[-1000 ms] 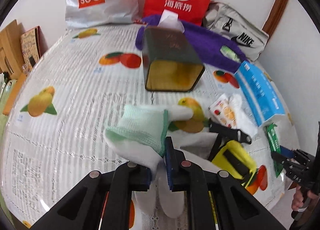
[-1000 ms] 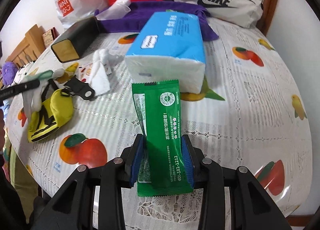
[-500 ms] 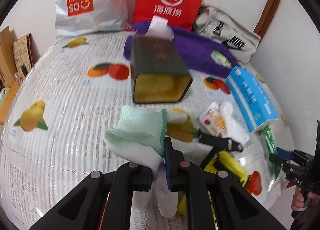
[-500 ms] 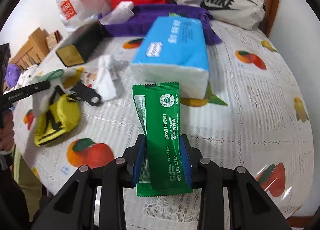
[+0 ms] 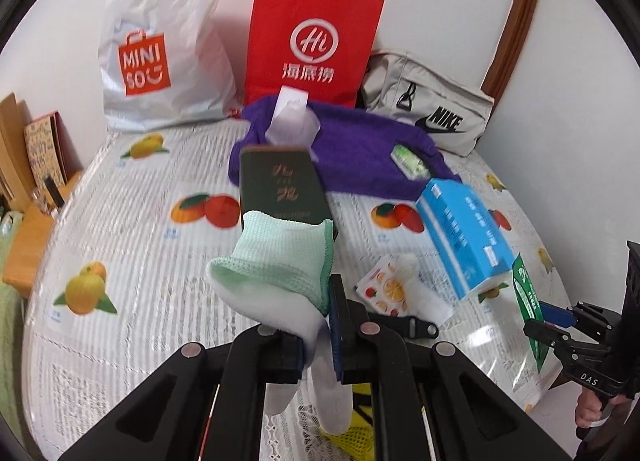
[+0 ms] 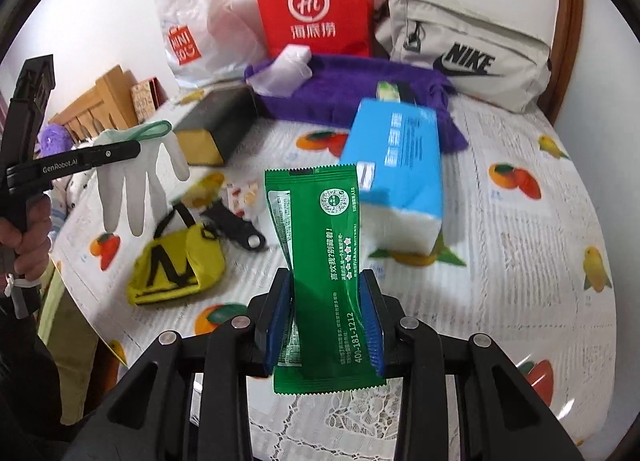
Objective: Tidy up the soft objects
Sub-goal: 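Lift and carry the gloves and green packet toward the purple towel, then lower both tools onto the towel and open them to release the items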
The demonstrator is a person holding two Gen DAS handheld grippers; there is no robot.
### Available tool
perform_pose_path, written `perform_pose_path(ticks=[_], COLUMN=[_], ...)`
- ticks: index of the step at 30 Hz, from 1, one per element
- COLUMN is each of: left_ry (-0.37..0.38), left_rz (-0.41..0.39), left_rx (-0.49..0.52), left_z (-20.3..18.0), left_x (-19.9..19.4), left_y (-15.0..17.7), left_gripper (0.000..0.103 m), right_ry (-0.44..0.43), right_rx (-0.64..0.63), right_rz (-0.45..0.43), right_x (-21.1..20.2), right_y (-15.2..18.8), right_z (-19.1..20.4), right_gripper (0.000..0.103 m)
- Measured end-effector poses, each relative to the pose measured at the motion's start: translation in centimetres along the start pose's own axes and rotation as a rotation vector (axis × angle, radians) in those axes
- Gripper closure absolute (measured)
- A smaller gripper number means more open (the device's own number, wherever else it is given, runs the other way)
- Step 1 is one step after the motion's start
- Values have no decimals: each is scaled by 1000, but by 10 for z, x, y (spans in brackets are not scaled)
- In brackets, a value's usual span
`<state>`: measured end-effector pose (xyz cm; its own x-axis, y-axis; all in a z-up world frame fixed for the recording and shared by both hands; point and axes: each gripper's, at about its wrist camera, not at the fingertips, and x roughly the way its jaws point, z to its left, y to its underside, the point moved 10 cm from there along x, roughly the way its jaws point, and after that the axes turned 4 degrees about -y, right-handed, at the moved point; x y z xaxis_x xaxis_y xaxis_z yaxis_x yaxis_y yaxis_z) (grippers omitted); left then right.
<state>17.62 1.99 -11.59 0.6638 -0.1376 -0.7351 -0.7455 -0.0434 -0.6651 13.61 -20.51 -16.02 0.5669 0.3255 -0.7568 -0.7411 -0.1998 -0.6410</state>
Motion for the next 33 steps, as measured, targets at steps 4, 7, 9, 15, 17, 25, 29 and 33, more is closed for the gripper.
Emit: perform_pose_path(ticks=[4, 7, 9, 15, 17, 25, 29, 33], left_ry=[-25, -41, -45, -39, -42, -15, -5, 5], left_rz=[-16, -20, -24, -50, -57, -50, -51, -46], left_rx=[5, 10, 8, 13, 19, 12, 18, 32], left_z=[-3, -6, -8, -14, -15, -18, -19, -21], left_x=[-5, -7, -7, -9, -7, 18, 32, 48], left_y=[-13, -22, -29, -57, -68, -105, -125, -141], left_gripper=[93, 93, 93, 93, 93, 93, 93, 93], right_ry=[12, 28, 38, 69, 77, 78, 76, 65], right_rx=[14, 39, 49, 67, 65, 63, 53, 43], right_rz=[-33, -50, -66, -89, -97, -118, -120, -118], right_x=[-6, -10, -11, -9, -6, 14, 27, 44], right_y=[-16, -28, -38, -67, -78, -125, -148, -172], right_z=[-7, -16, -23, -44, -49, -59, -63, -65], right_gripper=[69, 69, 69, 69, 69, 69, 69, 68])
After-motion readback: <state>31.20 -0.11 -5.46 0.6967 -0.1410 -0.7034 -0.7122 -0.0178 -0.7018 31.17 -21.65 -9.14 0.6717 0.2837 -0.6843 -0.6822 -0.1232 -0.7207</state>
